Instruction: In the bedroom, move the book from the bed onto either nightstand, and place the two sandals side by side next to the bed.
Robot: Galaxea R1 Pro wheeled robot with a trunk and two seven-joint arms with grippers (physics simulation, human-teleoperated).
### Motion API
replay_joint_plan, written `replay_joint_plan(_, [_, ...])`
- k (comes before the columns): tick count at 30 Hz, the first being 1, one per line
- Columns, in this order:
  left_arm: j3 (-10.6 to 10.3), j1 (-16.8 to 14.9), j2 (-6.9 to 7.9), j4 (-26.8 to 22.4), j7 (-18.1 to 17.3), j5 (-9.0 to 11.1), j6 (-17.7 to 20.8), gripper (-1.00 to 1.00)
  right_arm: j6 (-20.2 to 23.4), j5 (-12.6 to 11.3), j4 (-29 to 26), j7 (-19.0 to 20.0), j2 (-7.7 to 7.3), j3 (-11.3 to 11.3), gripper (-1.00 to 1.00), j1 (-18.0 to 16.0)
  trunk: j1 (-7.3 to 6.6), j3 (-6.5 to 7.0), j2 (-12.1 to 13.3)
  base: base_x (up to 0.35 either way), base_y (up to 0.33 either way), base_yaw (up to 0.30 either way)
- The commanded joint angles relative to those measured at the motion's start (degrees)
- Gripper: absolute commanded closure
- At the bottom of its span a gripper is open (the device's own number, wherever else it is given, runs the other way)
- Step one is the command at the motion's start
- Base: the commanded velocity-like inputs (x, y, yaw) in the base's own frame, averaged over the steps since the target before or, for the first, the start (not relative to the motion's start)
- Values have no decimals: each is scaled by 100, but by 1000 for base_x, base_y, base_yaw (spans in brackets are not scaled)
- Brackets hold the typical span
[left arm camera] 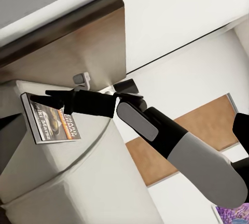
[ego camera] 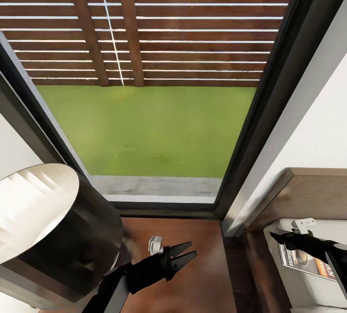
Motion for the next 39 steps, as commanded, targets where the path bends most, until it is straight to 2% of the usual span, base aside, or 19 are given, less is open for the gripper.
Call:
replay_joint_plan(1, [-4, -3, -1, 1, -5, 40, 57, -100, 19, 50, -10, 45, 3, -16, -100, -3, -1, -4, -2, 0, 0, 0])
replay_joint_plan(5, [-4, -3, -1, 1, -5, 39, 57, -100, 17, 52, -12, 45, 3, -16, -100, -3, 87, -76, -162, 0, 0, 0])
replay_joint_plan(17, [-4, -3, -1, -1, -5, 39, 57, -100, 24, 51, -301, 53, 3, -16, -100, -4, 87, -76, -162, 0, 0, 0])
replay_joint_plan(39, [-4, -3, 1, 1, -5, 39, 57, -100, 16, 54, -348, 44, 3, -13, -100, -3, 87, -76, -162, 0, 0, 0])
